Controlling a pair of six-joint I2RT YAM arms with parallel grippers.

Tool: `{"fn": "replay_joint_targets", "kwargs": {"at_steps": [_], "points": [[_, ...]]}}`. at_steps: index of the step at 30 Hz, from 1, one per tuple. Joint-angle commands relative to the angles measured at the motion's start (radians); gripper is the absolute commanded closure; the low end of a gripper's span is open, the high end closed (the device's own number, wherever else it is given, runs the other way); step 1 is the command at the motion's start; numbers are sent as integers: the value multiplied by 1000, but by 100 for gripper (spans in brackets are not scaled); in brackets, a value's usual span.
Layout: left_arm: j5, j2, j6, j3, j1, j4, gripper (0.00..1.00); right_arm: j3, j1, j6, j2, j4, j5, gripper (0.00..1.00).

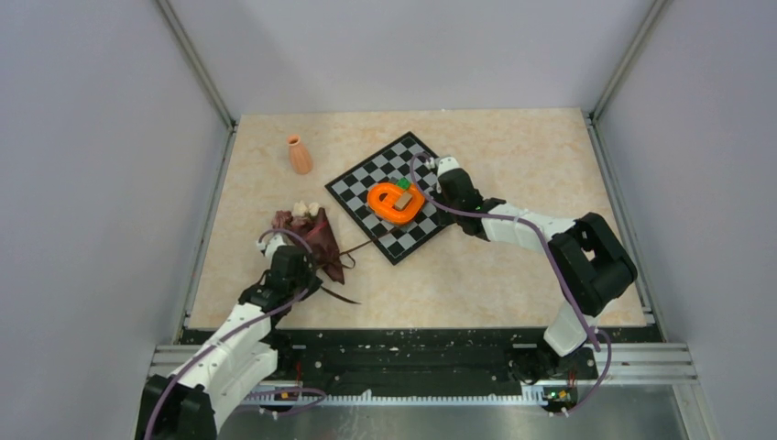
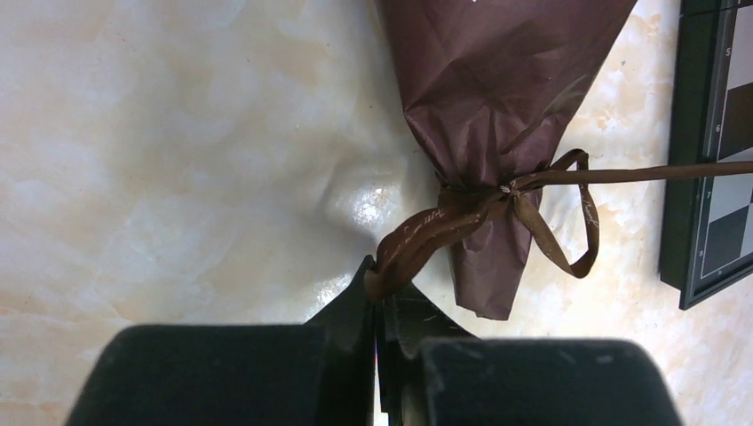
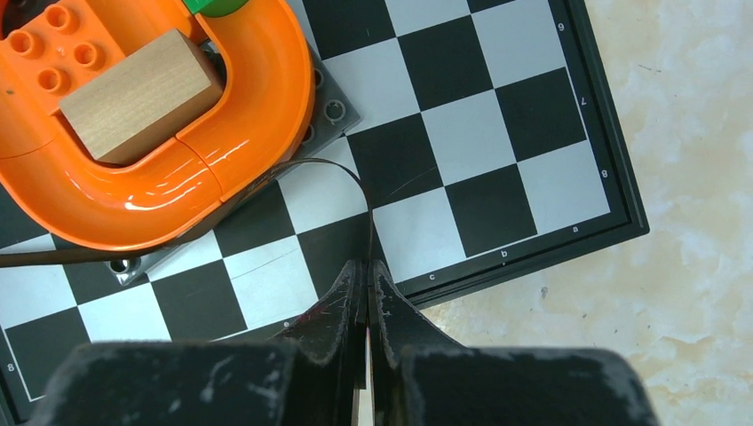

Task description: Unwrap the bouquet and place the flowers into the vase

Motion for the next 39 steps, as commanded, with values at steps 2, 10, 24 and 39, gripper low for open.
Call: {"fn": "replay_joint_targets", "kwargs": {"at_steps": [2,10,24,39], "points": [[-38,-58,11,65,-5,-68,100,30,-6,-8,-45,-1,58,100],[-91,-56,4,180,-4,-258,100,52,-6,25,-33,-43,175,100],[-127,-36,-43,185,-3,-299,100,56,-13,50,-25,-72,275,100],[-123,-26,-51,152,4,-274,100,58,-41,40,-14,-76,297,100]]}}
